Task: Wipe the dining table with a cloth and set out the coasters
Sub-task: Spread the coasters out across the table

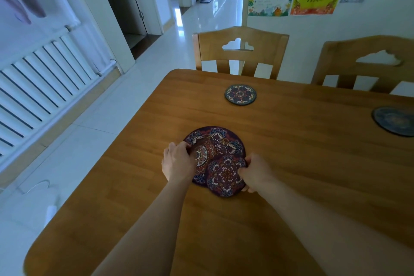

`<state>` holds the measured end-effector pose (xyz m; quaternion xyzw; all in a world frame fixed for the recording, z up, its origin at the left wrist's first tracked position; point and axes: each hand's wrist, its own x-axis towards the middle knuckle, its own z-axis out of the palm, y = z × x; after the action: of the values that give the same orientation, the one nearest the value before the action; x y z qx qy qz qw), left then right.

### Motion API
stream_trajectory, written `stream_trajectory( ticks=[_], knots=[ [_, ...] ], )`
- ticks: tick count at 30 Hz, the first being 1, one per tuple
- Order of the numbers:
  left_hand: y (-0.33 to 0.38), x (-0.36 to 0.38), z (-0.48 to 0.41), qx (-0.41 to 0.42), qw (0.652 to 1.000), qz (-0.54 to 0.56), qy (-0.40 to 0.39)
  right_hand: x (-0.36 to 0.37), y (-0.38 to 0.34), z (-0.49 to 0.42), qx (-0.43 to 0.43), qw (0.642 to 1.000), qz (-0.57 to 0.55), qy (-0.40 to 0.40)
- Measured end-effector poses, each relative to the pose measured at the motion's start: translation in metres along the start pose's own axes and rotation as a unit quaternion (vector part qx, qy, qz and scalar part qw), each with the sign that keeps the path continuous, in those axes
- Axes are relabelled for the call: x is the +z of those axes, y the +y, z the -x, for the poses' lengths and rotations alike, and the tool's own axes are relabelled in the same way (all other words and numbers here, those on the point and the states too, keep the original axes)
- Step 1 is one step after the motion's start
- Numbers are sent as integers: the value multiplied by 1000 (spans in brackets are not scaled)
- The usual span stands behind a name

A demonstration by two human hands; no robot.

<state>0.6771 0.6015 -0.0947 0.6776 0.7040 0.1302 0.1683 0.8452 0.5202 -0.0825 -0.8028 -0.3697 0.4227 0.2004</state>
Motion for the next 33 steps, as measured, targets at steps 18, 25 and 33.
stream_trajectory(
  ticks=[18, 25, 33],
  knots=[
    [-100, -71, 125, -179, 907, 317, -212, 13, 35, 127, 24, 993, -114, 20],
    [-146, -61, 160, -147, 949, 179, -212, 26, 55, 157, 11, 996, -92, 17],
    [-142, -63, 176, -76, 987, -44, -132, 26, 74, 177, 22, 994, -103, 22]
  ],
)
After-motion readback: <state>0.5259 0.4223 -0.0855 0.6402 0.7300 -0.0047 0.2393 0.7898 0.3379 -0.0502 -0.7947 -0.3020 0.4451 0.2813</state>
